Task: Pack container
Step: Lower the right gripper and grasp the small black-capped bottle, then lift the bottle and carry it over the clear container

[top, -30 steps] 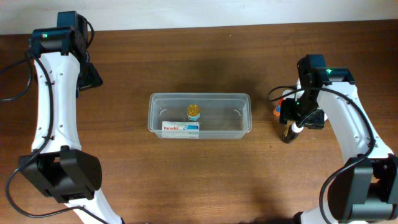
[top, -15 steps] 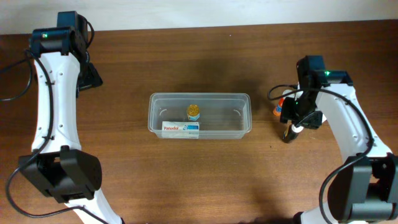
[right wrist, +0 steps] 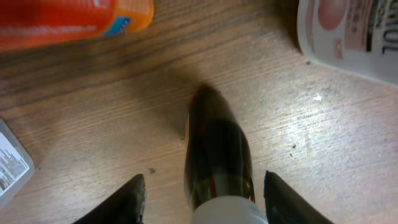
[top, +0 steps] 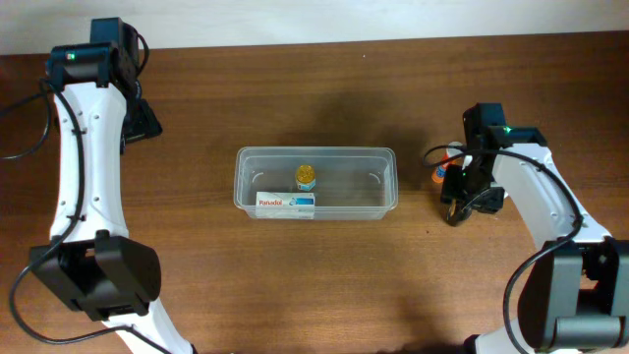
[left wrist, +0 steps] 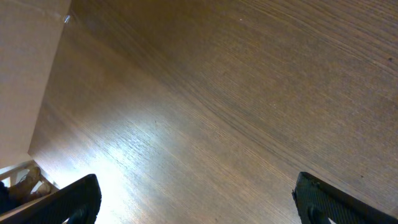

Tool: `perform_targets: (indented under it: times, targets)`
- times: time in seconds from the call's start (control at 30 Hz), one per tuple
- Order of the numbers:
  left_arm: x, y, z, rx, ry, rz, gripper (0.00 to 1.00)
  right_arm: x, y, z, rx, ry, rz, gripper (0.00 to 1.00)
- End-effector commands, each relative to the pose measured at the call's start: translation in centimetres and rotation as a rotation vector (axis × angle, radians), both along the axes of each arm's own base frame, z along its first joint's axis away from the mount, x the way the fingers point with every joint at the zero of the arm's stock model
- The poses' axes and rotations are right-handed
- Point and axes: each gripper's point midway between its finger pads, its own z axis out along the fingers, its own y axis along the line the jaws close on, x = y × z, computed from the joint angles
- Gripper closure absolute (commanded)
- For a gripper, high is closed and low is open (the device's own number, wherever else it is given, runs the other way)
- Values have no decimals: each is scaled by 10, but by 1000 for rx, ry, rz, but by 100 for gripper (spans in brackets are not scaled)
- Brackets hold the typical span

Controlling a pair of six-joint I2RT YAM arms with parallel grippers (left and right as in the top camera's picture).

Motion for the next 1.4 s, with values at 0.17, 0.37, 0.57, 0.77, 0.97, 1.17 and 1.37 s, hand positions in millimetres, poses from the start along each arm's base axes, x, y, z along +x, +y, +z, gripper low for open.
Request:
perform_targets:
  times: [0.17,0.37,0.57,0.77,0.97,1.17,1.37]
  targets:
    - [-1,2,4,14,-11,9,1,-2,-15,0,-75,-3,-58,49]
    - [-1,2,4,14,-11,9,0,-1,-15,0,-75,-6,-57,66]
    - [-1,2,4,14,-11,9,0,-2,-15,0,-71,-3,-56,74]
    - [-1,2,4,14,-11,9,1,-2,-13,0,-65,-2,-56,87]
    - [-1,2,4,14,-11,9,1,2,-1,21,3,-36,-4,92]
    - [-1,2,4,14,-11,9,1,14,14,95,66,-210,47,92]
    - [-1,2,4,14,-11,9,1,14,52,183,69,-458,213,91]
